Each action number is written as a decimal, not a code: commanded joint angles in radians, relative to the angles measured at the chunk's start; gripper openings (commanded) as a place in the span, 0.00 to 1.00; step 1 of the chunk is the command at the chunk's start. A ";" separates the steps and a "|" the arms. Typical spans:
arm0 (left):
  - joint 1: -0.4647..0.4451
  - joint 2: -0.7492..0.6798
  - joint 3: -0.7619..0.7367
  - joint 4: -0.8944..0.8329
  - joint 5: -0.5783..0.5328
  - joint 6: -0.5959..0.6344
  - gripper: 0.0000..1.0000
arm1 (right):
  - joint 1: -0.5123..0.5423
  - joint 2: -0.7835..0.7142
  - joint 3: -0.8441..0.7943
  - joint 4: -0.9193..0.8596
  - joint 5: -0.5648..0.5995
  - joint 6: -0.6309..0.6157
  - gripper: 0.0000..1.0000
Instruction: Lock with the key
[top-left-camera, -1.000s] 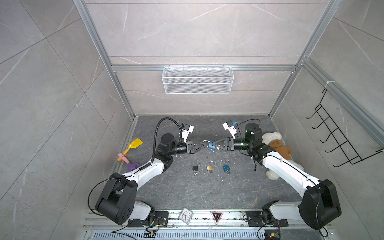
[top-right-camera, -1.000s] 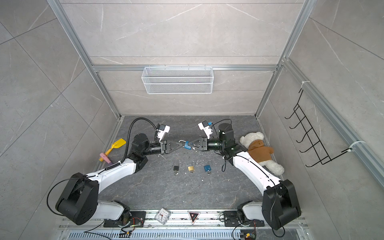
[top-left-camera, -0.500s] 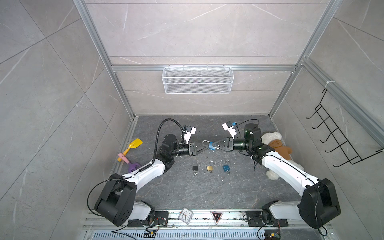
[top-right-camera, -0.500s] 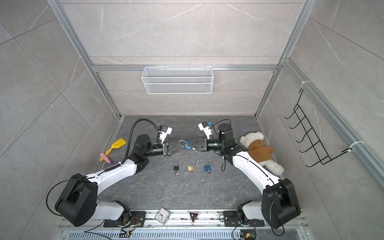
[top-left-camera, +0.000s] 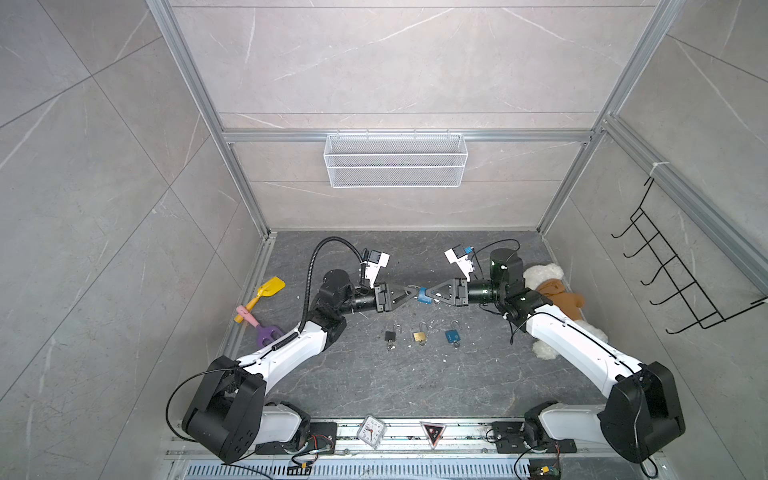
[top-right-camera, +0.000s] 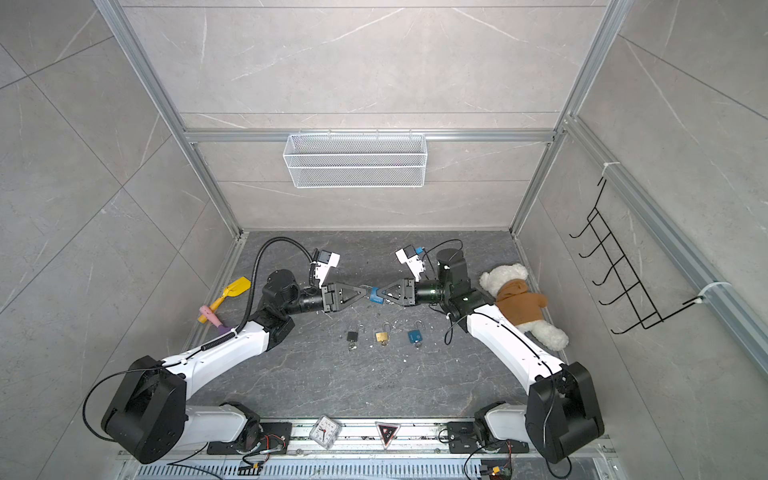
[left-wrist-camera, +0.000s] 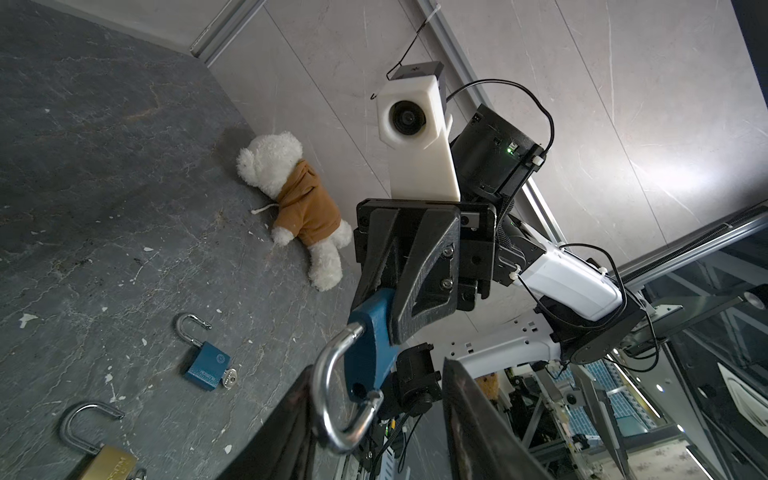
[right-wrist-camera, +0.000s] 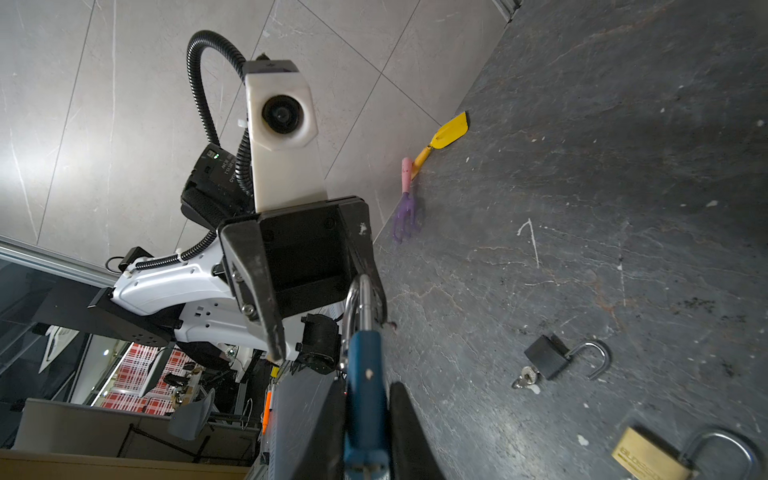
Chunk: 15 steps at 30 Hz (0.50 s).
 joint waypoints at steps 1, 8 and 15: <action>-0.004 -0.020 0.002 0.068 -0.003 0.011 0.42 | 0.003 -0.034 -0.021 0.037 -0.035 -0.008 0.00; -0.004 -0.013 -0.001 0.094 -0.001 -0.013 0.25 | 0.004 -0.043 -0.035 0.067 -0.051 0.007 0.00; -0.014 0.005 -0.004 0.156 0.043 -0.050 0.28 | 0.004 -0.023 -0.069 0.214 -0.050 0.101 0.00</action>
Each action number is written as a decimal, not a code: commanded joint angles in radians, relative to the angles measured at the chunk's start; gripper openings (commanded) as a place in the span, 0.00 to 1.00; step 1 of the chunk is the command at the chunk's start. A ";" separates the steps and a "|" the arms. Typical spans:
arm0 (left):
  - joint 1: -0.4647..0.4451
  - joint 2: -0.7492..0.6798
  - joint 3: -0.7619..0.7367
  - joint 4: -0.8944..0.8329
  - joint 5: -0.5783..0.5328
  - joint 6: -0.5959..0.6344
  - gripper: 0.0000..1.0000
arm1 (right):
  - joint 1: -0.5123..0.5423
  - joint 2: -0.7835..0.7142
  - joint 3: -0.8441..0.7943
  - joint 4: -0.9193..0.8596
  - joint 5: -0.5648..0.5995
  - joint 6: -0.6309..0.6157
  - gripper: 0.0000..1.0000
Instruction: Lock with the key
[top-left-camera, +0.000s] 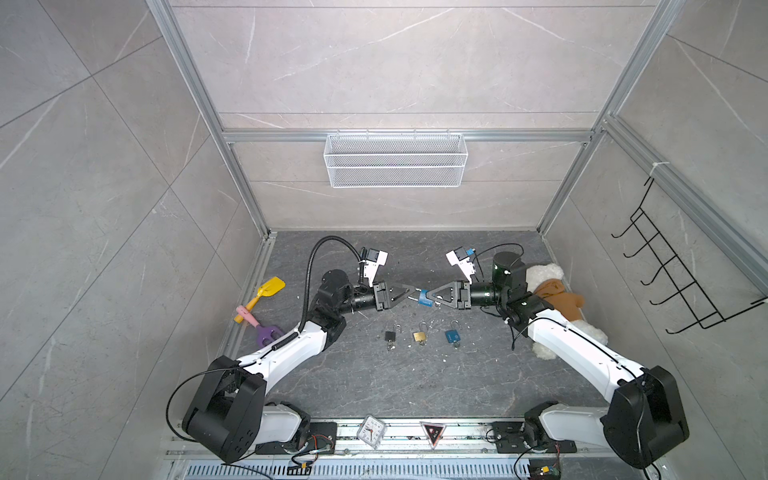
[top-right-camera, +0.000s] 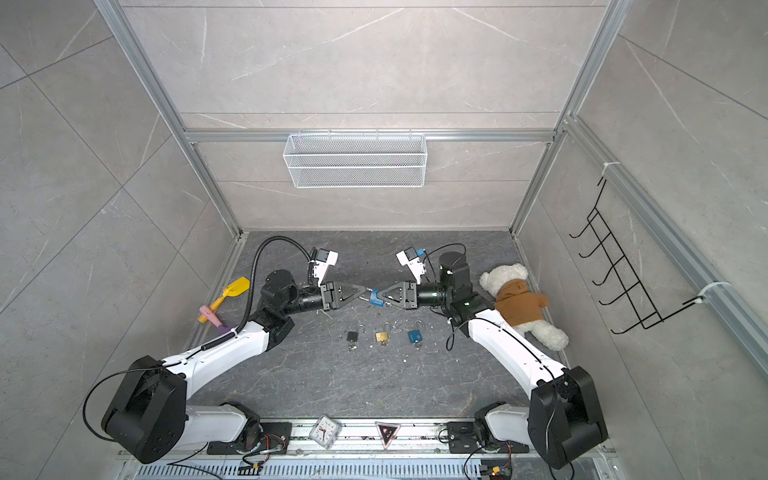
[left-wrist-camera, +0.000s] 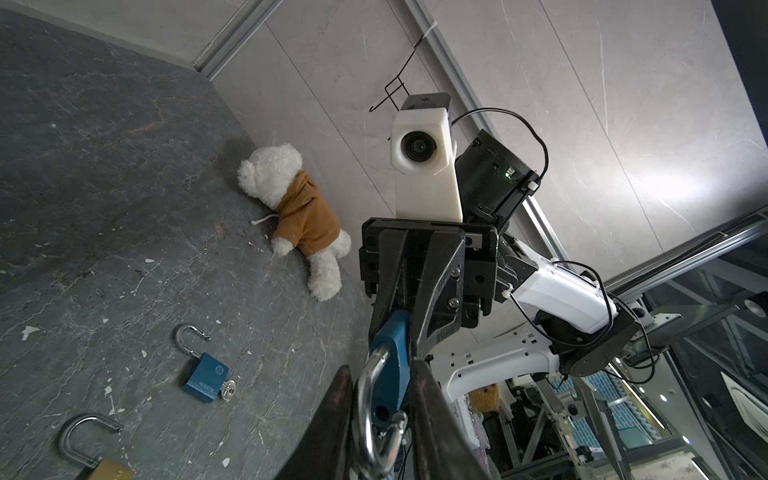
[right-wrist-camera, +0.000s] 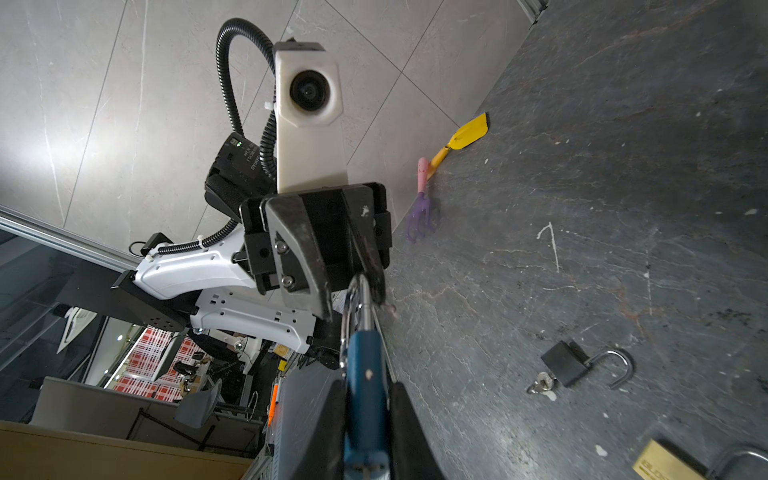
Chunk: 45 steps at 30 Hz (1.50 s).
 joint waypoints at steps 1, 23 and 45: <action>-0.016 0.005 0.003 0.108 0.054 -0.018 0.28 | 0.003 -0.001 -0.014 0.107 -0.011 0.054 0.00; -0.019 0.072 0.008 0.350 -0.037 -0.274 0.00 | 0.004 0.080 -0.087 0.587 -0.091 0.356 0.14; -0.018 0.085 -0.026 0.389 -0.123 -0.294 0.00 | -0.022 0.106 -0.121 0.765 -0.073 0.484 0.02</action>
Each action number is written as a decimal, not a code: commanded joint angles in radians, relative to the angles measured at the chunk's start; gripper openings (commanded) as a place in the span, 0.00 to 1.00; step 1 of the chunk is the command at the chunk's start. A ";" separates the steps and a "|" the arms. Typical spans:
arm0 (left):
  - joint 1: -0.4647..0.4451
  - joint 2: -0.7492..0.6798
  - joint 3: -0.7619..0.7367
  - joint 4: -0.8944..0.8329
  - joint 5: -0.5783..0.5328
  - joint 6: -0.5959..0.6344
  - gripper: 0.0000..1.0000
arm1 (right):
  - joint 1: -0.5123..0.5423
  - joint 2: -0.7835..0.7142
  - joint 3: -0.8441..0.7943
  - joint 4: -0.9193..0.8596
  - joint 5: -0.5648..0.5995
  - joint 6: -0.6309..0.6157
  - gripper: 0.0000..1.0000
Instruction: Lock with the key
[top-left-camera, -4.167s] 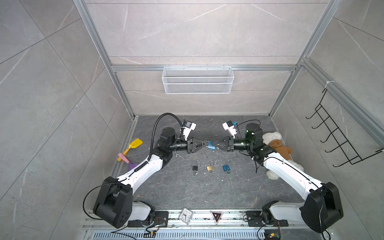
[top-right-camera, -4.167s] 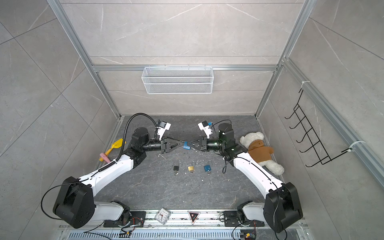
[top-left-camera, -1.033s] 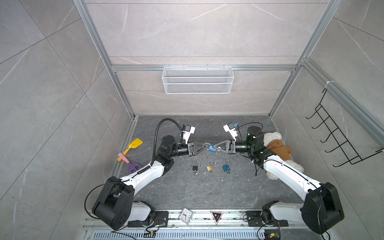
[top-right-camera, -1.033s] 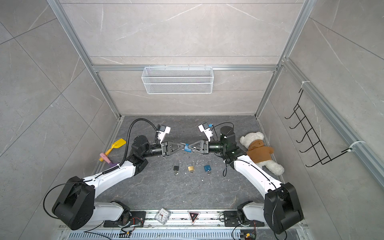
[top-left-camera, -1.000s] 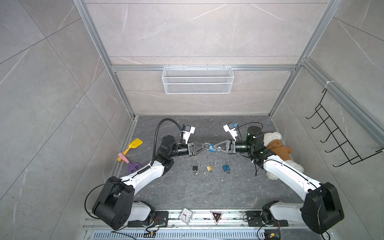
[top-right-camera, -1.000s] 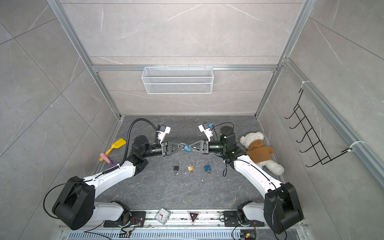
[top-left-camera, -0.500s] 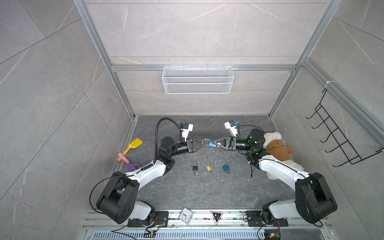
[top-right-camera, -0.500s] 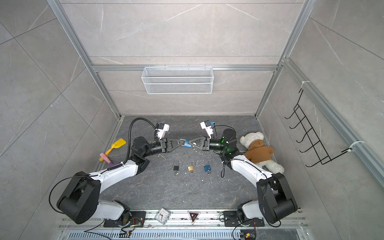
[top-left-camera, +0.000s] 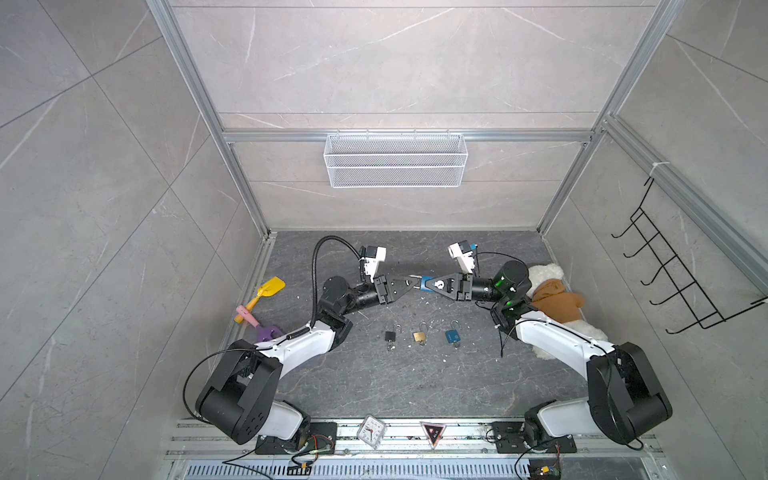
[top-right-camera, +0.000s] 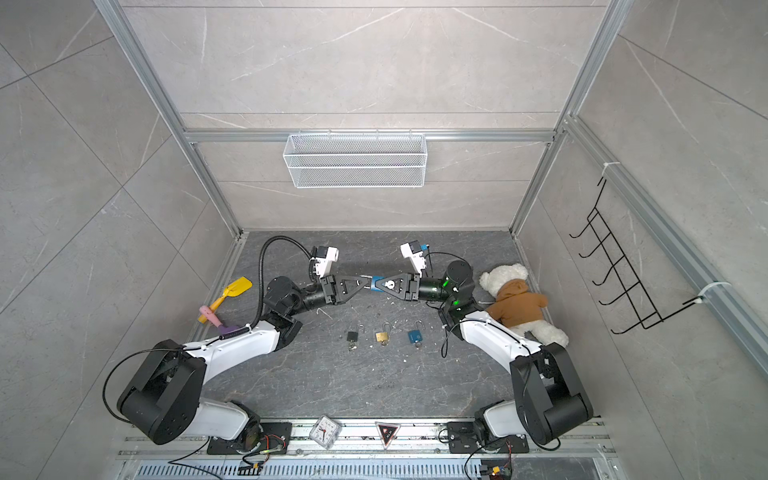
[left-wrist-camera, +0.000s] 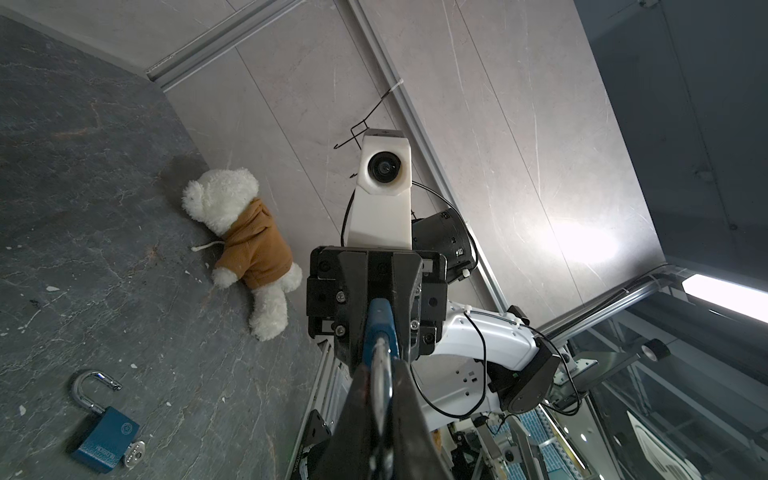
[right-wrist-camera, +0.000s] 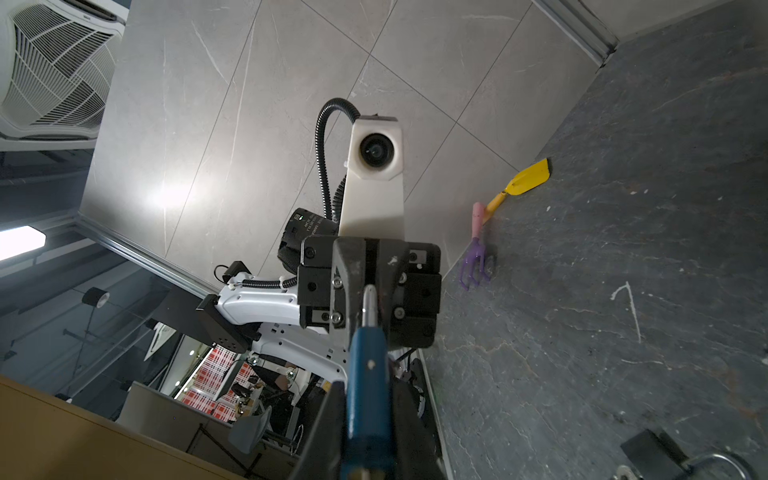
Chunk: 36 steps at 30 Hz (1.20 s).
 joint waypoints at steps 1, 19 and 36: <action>0.005 -0.025 0.000 0.015 -0.024 0.040 0.00 | -0.010 -0.015 -0.009 0.056 -0.029 0.006 0.00; 0.001 -0.238 0.041 -0.457 0.022 0.350 0.35 | -0.061 -0.111 0.011 -0.200 -0.095 -0.185 0.00; -0.036 -0.180 0.063 -0.437 0.029 0.373 0.35 | -0.059 -0.133 0.018 -0.224 -0.111 -0.182 0.00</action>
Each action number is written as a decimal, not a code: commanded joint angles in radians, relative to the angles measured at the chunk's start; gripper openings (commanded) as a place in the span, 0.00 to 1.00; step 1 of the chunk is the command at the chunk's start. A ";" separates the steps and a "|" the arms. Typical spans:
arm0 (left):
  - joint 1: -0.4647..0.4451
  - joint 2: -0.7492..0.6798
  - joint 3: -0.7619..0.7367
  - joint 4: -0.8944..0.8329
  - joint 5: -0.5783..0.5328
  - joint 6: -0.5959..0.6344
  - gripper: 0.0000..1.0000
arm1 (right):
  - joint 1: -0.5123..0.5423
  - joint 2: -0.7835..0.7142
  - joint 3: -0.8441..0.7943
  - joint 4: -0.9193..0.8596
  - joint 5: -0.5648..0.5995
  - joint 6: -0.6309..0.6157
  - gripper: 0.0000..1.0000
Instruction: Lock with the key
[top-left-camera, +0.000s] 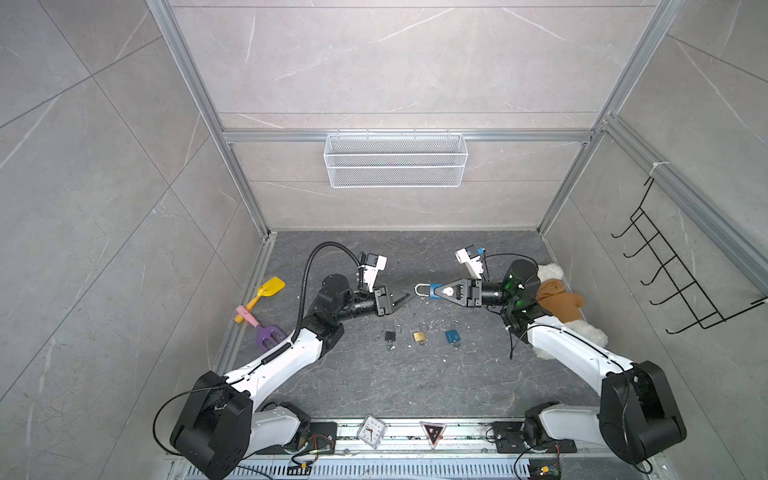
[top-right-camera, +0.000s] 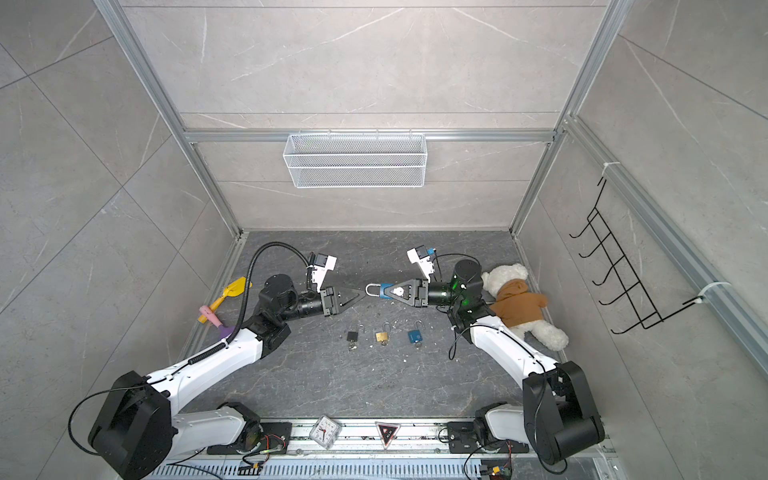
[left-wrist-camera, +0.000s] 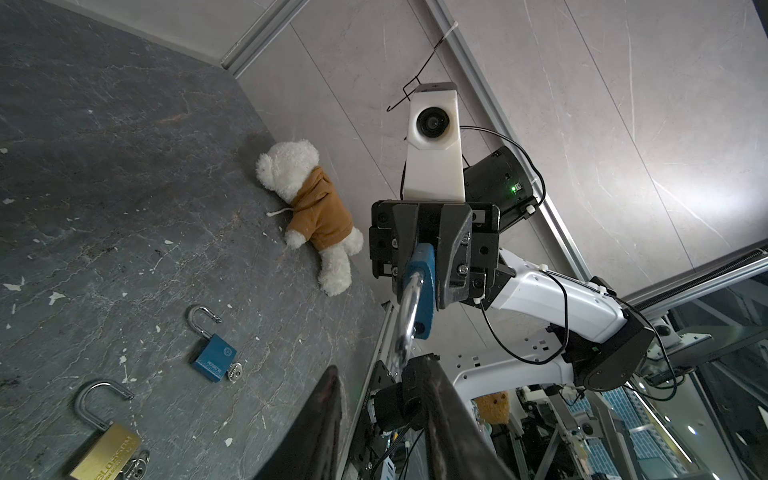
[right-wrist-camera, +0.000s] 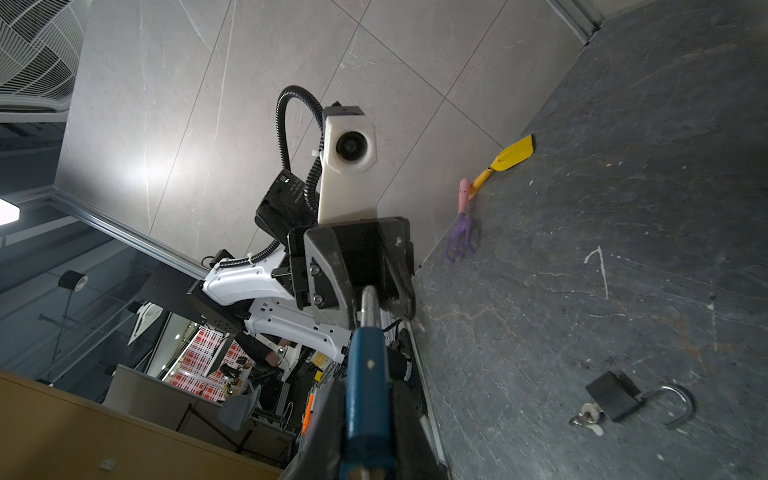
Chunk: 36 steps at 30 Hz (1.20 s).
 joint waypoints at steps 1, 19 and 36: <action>-0.011 0.010 0.052 0.074 0.029 0.007 0.35 | 0.002 -0.028 0.038 0.014 -0.024 -0.022 0.00; -0.017 0.067 0.059 0.179 0.036 -0.063 0.20 | 0.004 -0.062 0.059 -0.194 -0.027 -0.172 0.00; -0.035 0.082 0.051 0.190 0.039 -0.066 0.00 | 0.010 -0.059 0.069 -0.205 0.013 -0.195 0.00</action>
